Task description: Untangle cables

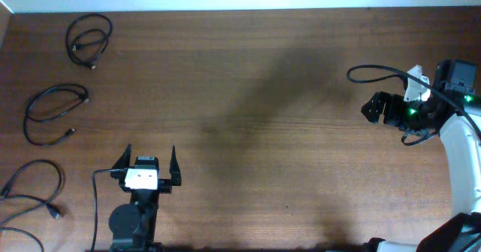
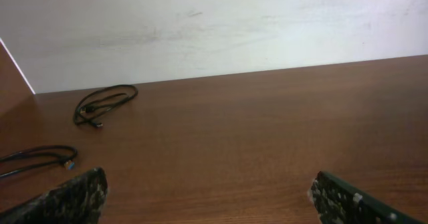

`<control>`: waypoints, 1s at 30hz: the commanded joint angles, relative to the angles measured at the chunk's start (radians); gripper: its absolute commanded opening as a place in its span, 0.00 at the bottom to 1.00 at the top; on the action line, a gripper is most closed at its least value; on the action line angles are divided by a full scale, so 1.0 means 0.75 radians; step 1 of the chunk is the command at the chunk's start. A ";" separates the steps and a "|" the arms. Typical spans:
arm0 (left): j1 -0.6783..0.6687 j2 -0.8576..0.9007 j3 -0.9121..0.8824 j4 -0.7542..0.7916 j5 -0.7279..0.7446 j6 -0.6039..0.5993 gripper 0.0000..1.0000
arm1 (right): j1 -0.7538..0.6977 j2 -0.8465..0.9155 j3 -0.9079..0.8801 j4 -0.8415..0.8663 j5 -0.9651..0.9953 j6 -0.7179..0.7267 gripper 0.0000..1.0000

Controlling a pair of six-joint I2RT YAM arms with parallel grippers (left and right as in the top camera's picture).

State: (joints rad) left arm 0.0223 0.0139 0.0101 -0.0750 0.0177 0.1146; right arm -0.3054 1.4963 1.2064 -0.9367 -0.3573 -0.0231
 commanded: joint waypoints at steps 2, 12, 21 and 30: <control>0.009 -0.012 -0.003 -0.012 -0.019 -0.012 0.99 | 0.043 -0.131 -0.024 0.095 0.034 -0.004 0.99; 0.009 -0.012 -0.003 -0.012 -0.019 -0.012 0.99 | 0.357 -0.401 -0.340 0.657 0.003 -0.003 0.99; 0.009 -0.012 -0.003 -0.012 -0.019 -0.012 0.99 | 0.451 -0.644 -0.812 1.284 0.004 0.002 0.99; 0.009 -0.012 -0.003 -0.012 -0.019 -0.012 0.99 | 0.451 -0.979 -1.312 1.794 0.134 0.002 0.99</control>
State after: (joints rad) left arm 0.0231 0.0128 0.0101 -0.0753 0.0162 0.1112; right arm 0.0269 0.8253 0.3038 0.3687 -0.3035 -0.0269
